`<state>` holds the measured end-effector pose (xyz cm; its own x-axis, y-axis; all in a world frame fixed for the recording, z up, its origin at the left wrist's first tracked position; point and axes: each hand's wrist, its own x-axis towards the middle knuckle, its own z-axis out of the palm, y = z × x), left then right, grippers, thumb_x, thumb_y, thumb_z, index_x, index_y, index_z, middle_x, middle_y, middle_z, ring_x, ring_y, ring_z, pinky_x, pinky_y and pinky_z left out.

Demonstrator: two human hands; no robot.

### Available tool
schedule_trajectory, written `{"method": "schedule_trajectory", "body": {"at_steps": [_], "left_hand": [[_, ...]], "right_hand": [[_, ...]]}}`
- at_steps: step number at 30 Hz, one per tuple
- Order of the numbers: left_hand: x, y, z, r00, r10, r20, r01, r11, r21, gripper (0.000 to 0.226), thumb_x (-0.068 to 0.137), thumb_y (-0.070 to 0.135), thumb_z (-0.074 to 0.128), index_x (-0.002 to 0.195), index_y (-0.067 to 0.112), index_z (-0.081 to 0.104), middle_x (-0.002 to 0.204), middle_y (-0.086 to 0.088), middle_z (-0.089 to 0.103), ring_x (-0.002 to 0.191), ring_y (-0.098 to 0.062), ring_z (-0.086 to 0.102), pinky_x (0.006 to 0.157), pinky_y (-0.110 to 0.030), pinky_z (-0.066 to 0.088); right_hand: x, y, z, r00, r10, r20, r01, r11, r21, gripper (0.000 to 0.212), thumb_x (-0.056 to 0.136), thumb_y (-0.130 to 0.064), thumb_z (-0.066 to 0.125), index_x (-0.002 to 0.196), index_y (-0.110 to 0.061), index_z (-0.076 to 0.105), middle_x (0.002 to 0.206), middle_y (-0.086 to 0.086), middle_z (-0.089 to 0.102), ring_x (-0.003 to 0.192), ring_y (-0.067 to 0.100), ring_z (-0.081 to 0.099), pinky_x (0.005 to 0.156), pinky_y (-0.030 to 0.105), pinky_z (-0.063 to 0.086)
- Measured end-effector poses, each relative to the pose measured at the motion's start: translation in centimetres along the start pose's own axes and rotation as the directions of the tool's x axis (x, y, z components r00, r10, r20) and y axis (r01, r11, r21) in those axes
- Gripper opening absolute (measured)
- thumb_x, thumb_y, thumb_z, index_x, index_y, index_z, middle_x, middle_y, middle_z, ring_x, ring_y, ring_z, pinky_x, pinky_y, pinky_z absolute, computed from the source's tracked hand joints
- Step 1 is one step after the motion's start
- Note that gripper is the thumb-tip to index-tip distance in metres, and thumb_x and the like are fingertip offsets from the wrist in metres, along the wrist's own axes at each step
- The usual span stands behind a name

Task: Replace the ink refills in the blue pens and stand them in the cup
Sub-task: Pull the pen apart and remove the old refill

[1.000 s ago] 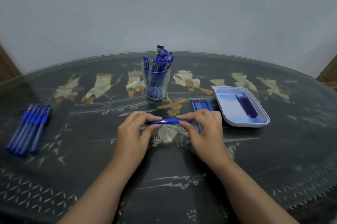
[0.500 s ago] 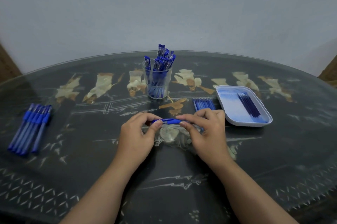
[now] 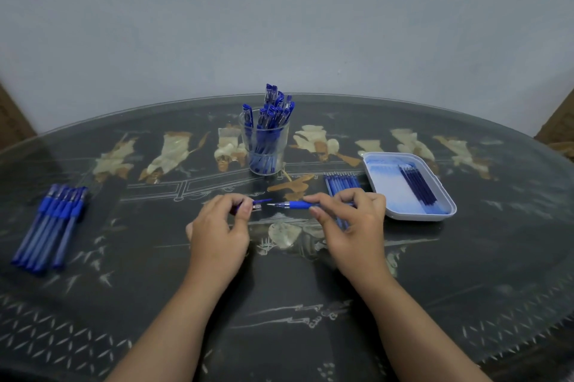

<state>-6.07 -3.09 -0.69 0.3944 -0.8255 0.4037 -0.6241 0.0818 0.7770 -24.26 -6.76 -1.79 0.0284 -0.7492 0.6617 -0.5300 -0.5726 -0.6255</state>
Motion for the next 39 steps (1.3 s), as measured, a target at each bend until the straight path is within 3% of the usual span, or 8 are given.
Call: {"method": "schedule_trajectory", "body": {"at_steps": [4,9,17,20,24,29,32,39], "left_hand": [[0.13,0.51,0.01,0.992,-0.09,0.083,0.069,0.972,0.226,0.012,0.095,0.029,0.054,0.086,0.035,0.059,0.092,0.018,0.055,0.101,-0.003,0.046,0.079,-0.027,0.013],[0.09,0.64,0.15,0.978,-0.116,0.172,0.04,0.919,0.392,0.009,0.093,0.035,0.054,0.087,0.041,0.059,0.093,0.028,0.045,0.111,0.002,0.036,0.079,-0.028,0.01],[-0.15,0.85,-0.07,0.985,-0.016,0.169,-0.009,0.989,0.147,0.026,0.079,0.046,0.072,0.101,0.049,0.059,0.107,0.032,0.057,0.113,0.009,0.041,0.086,-0.025,0.013],[-0.28,0.95,-0.24,0.989,0.039,0.146,-0.039,0.999,-0.004,0.031,0.073,0.045,0.079,0.098,0.05,0.061,0.102,0.034,0.062,0.109,0.014,0.047,0.103,-0.038,0.029],[-0.18,0.69,-0.3,0.99,0.024,0.142,-0.021,0.999,-0.028,0.035,0.07,0.036,0.083,0.095,0.048,0.063,0.102,0.037,0.062,0.108,0.012,0.05,0.103,-0.05,0.038],[-0.18,0.96,-0.2,0.981,-0.001,0.196,-0.023,0.993,0.119,0.039,0.068,0.038,0.084,0.095,0.049,0.059,0.098,0.032,0.061,0.107,0.008,0.05,0.087,-0.023,0.019],[-0.17,0.88,0.03,0.972,-0.017,0.233,-0.035,0.976,0.216,0.032,0.074,0.04,0.078,0.098,0.044,0.058,0.096,0.029,0.059,0.104,0.006,0.049,0.077,-0.022,0.014],[-0.03,0.32,0.13,0.983,0.041,0.18,-0.06,0.993,0.101,0.032,0.083,0.012,0.073,0.082,0.041,0.061,0.089,0.017,0.063,0.087,0.009,0.054,0.09,-0.019,0.036]], "right_hand": [[0.21,0.08,-0.18,0.998,0.05,0.042,-0.051,0.998,0.027,0.035,0.085,-0.022,0.074,0.098,-0.053,0.065,0.081,-0.01,0.045,0.093,0.015,0.033,0.088,0.007,0.028],[0.35,0.06,-0.23,0.992,0.089,0.09,-0.092,0.995,0.037,0.037,0.083,-0.024,0.076,0.094,-0.057,0.064,0.08,-0.009,0.047,0.094,0.014,0.033,0.087,0.006,0.027],[0.39,0.41,-0.06,0.99,0.1,0.101,-0.103,0.994,0.027,0.034,0.083,-0.027,0.076,0.094,-0.057,0.065,0.08,-0.007,0.049,0.097,0.015,0.034,0.089,0.017,0.032],[0.36,0.4,-0.08,0.989,0.096,0.11,-0.1,0.995,0.025,0.031,0.083,-0.028,0.076,0.096,-0.054,0.066,0.08,-0.009,0.048,0.096,0.014,0.034,0.089,0.017,0.032],[0.38,0.39,0.06,0.987,0.099,0.125,-0.101,0.995,0.01,0.028,0.083,-0.028,0.076,0.096,-0.052,0.068,0.08,-0.009,0.049,0.097,0.013,0.034,0.091,0.021,0.033],[0.35,0.49,0.06,0.989,0.098,0.109,-0.099,0.995,0.008,0.032,0.082,-0.028,0.076,0.095,-0.055,0.066,0.079,-0.006,0.05,0.096,0.015,0.035,0.089,0.02,0.032],[0.38,0.51,0.11,0.991,0.095,0.095,-0.096,0.995,0.005,0.031,0.082,-0.029,0.076,0.095,-0.055,0.066,0.079,-0.007,0.05,0.095,0.016,0.036,0.089,0.021,0.033],[0.43,0.34,-0.02,0.987,0.109,0.114,-0.111,0.994,0.01,0.034,0.083,-0.028,0.076,0.094,-0.057,0.064,0.078,-0.009,0.049,0.096,0.015,0.035,0.089,0.026,0.035]]}}
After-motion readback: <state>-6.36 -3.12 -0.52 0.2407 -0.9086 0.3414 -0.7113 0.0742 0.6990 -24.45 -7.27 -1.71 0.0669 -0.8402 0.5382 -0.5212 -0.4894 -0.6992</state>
